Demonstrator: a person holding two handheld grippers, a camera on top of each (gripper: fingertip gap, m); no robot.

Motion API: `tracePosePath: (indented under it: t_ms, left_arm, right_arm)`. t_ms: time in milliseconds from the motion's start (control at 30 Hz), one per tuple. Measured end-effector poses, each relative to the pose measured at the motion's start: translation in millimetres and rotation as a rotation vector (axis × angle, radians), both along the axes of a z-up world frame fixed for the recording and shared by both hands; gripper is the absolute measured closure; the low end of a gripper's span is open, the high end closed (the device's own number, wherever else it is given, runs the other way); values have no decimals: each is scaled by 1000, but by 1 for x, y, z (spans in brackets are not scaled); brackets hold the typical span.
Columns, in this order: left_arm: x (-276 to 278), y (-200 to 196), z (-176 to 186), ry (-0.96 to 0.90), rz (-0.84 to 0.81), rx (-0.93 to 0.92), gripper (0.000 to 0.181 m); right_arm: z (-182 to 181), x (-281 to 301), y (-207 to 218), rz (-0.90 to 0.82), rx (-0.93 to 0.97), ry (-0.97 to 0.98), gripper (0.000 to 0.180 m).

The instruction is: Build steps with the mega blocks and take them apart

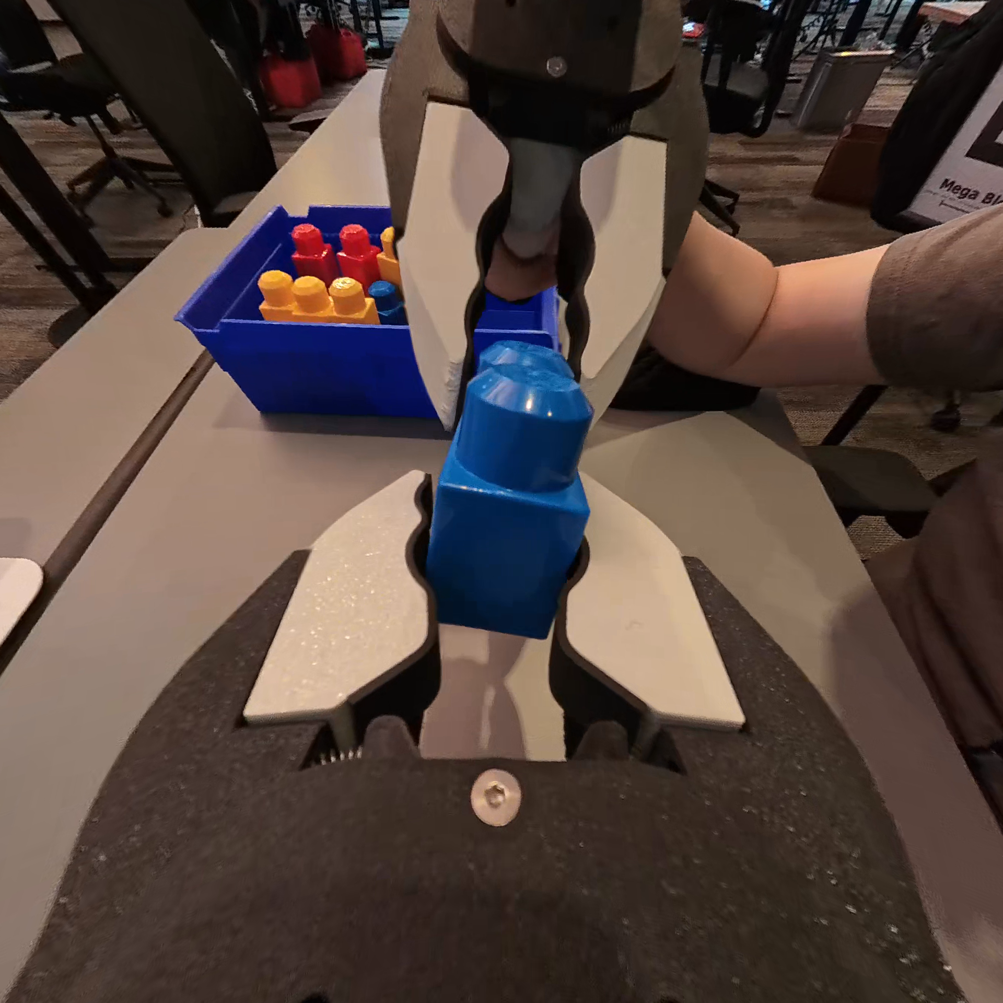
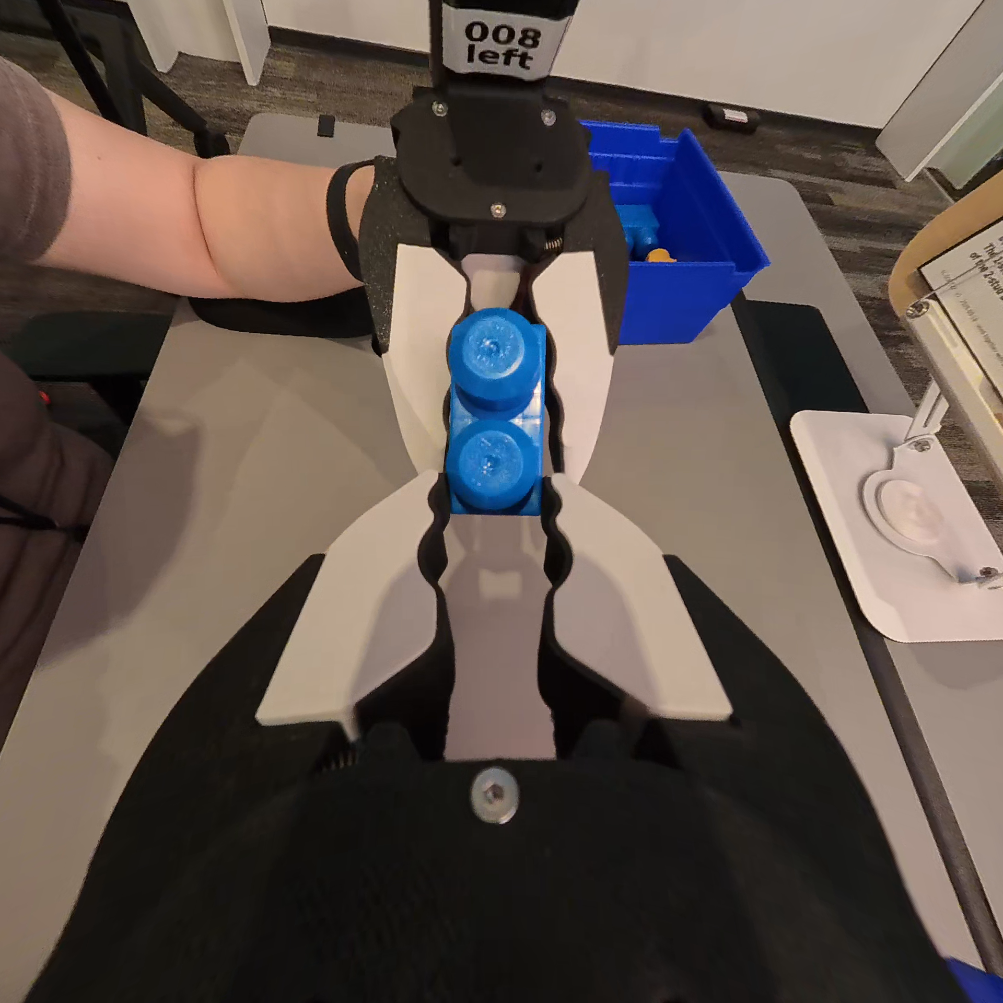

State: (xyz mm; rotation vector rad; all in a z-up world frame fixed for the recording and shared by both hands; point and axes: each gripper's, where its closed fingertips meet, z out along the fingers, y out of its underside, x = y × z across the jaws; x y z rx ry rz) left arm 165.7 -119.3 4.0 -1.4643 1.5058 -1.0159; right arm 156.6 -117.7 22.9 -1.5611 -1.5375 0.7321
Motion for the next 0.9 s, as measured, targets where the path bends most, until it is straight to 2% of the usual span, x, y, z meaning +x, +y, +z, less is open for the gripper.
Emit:
tracePosePath:
  t_ms: [167,367,433,600,700,800,900]
  left_arm:
    - [3,0,-2,-6,0,-57,136]
    - [-3,13,22,-189,32,-512,138]
    - [-8,22,24,-232,48,-599,138]
    - [-10,29,20,-234,64,-633,138]
    - [-10,27,20,-228,56,-621,138]
    - [-10,25,20,-220,46,-623,138]
    - [-7,22,15,-190,42,-613,138]
  right_arm:
    - [0,0,0,3,-40,14,146]
    - [30,5,18,-65,-132,261,149]
    - [30,11,26,-89,-175,290,146]
    - [28,9,30,-79,-287,347,141]
    - [21,7,30,-86,-302,314,137]
    - [22,5,33,-109,-277,324,138]
    - [25,0,31,-102,-337,368,142]
